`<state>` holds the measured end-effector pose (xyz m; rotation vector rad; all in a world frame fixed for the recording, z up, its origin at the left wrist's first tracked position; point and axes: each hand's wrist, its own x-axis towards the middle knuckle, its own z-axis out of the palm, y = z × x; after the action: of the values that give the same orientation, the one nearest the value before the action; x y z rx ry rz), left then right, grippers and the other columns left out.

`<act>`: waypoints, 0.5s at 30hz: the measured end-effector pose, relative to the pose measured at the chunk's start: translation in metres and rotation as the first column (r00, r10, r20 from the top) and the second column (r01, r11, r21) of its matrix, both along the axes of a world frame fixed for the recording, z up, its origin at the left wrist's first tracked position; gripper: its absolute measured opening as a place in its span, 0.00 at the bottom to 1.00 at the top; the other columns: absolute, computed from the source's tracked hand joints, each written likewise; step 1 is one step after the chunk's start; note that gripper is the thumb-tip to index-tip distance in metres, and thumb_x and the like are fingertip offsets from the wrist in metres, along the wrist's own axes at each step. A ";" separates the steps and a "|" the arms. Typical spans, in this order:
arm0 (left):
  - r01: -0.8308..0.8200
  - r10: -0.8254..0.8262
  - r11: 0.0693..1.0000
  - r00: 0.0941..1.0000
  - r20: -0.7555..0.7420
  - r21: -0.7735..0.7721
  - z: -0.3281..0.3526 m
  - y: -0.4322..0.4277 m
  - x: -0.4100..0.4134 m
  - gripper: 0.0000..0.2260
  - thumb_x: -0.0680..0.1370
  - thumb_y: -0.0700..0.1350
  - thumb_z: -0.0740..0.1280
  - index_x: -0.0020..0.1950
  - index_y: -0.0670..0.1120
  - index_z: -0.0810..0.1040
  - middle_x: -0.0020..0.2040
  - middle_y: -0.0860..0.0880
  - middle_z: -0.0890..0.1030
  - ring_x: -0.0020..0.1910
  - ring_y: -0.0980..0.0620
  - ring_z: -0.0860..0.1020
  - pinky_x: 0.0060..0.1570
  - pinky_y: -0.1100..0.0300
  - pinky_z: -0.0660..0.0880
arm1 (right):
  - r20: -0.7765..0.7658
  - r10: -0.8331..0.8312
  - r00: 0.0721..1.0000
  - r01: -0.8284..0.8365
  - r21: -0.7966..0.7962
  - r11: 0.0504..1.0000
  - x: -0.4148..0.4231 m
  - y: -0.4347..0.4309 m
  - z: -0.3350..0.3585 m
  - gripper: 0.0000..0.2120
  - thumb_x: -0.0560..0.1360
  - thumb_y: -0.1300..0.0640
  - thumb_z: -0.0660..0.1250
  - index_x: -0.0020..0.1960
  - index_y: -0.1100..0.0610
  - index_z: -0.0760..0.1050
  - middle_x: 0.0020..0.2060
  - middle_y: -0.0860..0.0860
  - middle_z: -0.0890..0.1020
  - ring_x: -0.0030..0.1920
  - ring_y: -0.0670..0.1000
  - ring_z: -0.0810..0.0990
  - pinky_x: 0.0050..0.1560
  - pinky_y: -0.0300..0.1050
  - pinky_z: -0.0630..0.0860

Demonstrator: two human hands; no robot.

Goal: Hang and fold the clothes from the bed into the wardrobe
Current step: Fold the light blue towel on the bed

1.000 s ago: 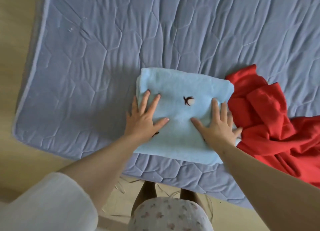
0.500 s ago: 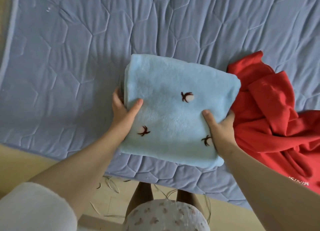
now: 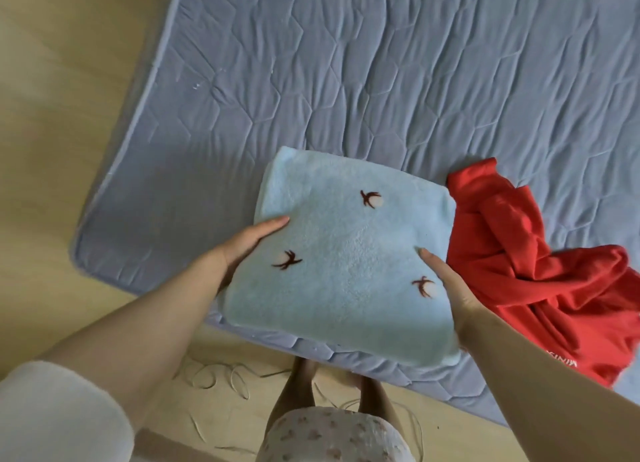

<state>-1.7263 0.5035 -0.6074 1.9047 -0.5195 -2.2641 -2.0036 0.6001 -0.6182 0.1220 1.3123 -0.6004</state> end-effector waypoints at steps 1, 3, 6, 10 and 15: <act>-0.022 0.022 0.999 1.000 -0.004 -0.029 0.016 -0.003 0.002 0.18 0.64 0.54 0.69 0.48 0.45 0.80 0.39 0.44 0.84 0.36 0.47 0.83 0.34 0.58 0.79 | 0.005 -0.001 1.000 0.001 -0.036 0.999 0.002 -0.007 0.016 0.14 0.61 0.44 0.69 0.36 0.54 0.85 0.39 0.57 0.85 0.36 0.56 0.84 0.37 0.48 0.78; -0.079 0.077 0.994 0.997 -0.025 -0.080 0.051 -0.013 0.006 0.16 0.64 0.54 0.69 0.46 0.45 0.82 0.39 0.43 0.84 0.36 0.47 0.83 0.32 0.58 0.79 | 0.019 -0.017 1.000 0.019 -0.126 0.992 0.005 -0.026 0.051 0.12 0.63 0.46 0.67 0.35 0.53 0.85 0.37 0.56 0.85 0.35 0.55 0.84 0.31 0.46 0.79; -0.146 0.136 0.973 0.989 -0.065 -0.180 0.114 -0.035 0.015 0.14 0.64 0.53 0.69 0.42 0.45 0.84 0.41 0.43 0.85 0.37 0.47 0.83 0.32 0.57 0.79 | 0.030 0.028 0.999 -0.020 -0.236 0.972 0.009 -0.057 0.110 0.13 0.63 0.47 0.67 0.36 0.54 0.85 0.38 0.57 0.85 0.35 0.56 0.84 0.30 0.46 0.79; -0.191 0.179 0.908 0.982 -0.067 -0.373 0.211 -0.060 0.029 0.15 0.63 0.53 0.70 0.44 0.46 0.85 0.43 0.44 0.85 0.39 0.46 0.83 0.35 0.56 0.80 | -0.010 0.101 0.995 -0.096 -0.427 0.899 0.014 -0.102 0.204 0.13 0.64 0.47 0.67 0.37 0.53 0.85 0.40 0.57 0.85 0.36 0.57 0.85 0.30 0.48 0.79; -0.264 0.232 0.779 0.964 -0.130 -0.569 0.344 -0.075 0.047 0.15 0.71 0.52 0.67 0.54 0.46 0.79 0.45 0.46 0.84 0.42 0.48 0.82 0.46 0.55 0.77 | -0.058 0.096 0.994 -0.110 -0.666 0.737 0.036 -0.148 0.332 0.17 0.74 0.52 0.62 0.33 0.55 0.85 0.33 0.53 0.85 0.31 0.52 0.84 0.25 0.41 0.77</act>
<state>-1.6797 0.4287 -0.2635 1.4897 -0.7914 -1.7094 -1.9676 0.4518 -0.2859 -0.5560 1.0400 -0.9483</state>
